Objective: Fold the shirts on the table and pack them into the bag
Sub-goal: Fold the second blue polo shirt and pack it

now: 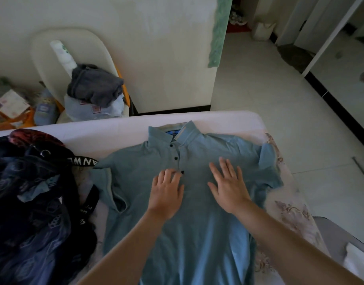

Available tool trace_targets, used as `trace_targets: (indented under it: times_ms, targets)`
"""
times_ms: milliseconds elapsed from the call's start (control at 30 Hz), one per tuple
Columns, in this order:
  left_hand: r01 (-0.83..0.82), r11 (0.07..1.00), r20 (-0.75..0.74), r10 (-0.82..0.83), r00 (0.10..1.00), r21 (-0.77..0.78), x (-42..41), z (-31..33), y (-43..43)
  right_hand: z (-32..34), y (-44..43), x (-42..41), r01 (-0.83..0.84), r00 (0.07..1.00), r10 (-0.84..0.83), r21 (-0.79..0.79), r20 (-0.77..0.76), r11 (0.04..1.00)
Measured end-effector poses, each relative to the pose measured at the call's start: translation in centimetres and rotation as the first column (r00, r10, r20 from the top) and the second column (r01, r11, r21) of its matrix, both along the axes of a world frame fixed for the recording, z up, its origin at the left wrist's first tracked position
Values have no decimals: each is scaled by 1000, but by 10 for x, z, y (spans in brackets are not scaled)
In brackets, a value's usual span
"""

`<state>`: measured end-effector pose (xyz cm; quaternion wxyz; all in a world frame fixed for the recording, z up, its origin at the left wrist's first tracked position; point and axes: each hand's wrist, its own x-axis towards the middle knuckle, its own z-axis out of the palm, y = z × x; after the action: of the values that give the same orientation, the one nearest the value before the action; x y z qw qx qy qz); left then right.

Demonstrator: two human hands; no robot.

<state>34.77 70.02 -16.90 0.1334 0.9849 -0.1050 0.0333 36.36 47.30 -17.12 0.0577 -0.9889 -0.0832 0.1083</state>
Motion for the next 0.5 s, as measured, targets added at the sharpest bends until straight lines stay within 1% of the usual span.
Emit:
trace_targets:
  times_ms: [33,100,167,233,267,333,400,500]
  targets:
    - [-6,1000,-24,6,1000,5,-15,-3,5,-3,7,-13,-61,998,62,18,-15,998]
    - [11,1000,-105,-13,994,-21,-41,-8,18,-10,11,-37,-157,987,156,-6,-44,988]
    - [30,996,-231,-50,972,-88,-61,-9,30,-9,8,-54,-149,988,148,-49,-34,988]
    - [8,987,-290,-54,955,-158,-82,-3,41,-1,8,-75,-109,994,110,-54,10,993]
    - [-2,985,-289,-49,956,-175,-93,3,44,5,11,-86,-102,995,102,-32,19,994]
    - [1,984,-224,-42,974,-179,-118,15,50,17,23,-114,-136,990,135,14,44,991]
    - [23,984,-191,-58,980,-179,-150,23,54,25,37,-147,-241,968,237,47,79,970]
    - [103,972,-162,-139,977,-210,-198,28,63,32,54,-196,-371,926,360,102,110,923]
